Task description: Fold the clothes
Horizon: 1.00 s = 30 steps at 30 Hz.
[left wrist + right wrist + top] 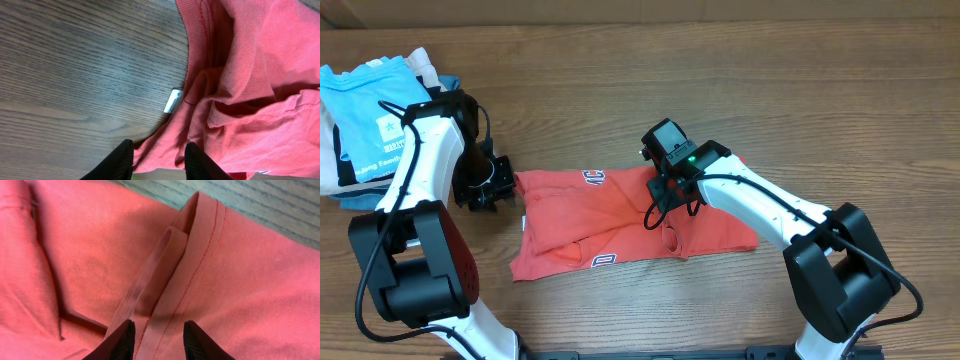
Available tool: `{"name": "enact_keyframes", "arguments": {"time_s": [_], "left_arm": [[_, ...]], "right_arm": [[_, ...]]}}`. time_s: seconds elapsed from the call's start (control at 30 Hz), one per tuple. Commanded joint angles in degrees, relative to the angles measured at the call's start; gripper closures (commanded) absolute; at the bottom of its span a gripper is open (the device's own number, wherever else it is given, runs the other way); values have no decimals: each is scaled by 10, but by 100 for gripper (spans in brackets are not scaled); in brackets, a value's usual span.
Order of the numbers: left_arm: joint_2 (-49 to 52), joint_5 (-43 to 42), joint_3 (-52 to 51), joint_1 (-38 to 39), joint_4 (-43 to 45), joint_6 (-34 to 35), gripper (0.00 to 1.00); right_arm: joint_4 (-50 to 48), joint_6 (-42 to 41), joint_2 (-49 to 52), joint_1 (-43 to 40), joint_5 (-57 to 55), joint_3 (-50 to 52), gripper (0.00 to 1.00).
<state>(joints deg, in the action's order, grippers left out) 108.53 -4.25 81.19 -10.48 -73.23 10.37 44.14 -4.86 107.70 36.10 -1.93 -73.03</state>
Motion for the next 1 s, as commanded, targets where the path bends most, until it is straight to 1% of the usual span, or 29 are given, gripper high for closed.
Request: {"name": "enact_keyframes", "arguments": {"time_s": [0.0, 0.3, 0.33, 0.4, 0.47, 0.5, 0.7, 0.77, 0.97], "left_arm": [[-13, -2, 5, 0, 0, 4, 63], [-13, -2, 5, 0, -1, 3, 63], [-13, -2, 5, 0, 0, 3, 63], [-13, -2, 5, 0, 0, 3, 63], [-13, -2, 5, 0, 0, 3, 63], [-13, -2, 5, 0, 0, 3, 63], [-13, -2, 5, 0, 0, 4, 63], [-13, -2, 5, 0, 0, 4, 63], [-13, -2, 5, 0, 0, 4, 63]], "right_arm": [[-2, -3, 21, 0, -9, 4, 64], [-1, -7, 26, -3, -10, 4, 65], [-1, -7, 26, -3, -10, 4, 70], [0, -7, 26, -3, -10, 4, 84], [0, -7, 26, -3, -10, 4, 94], [1, -7, 26, -3, -10, 4, 96], [31, -14, 18, -3, -11, -4, 96], [53, -28, -2, -3, -12, -14, 96], [75, -42, -38, -3, -10, -17, 96]]}}
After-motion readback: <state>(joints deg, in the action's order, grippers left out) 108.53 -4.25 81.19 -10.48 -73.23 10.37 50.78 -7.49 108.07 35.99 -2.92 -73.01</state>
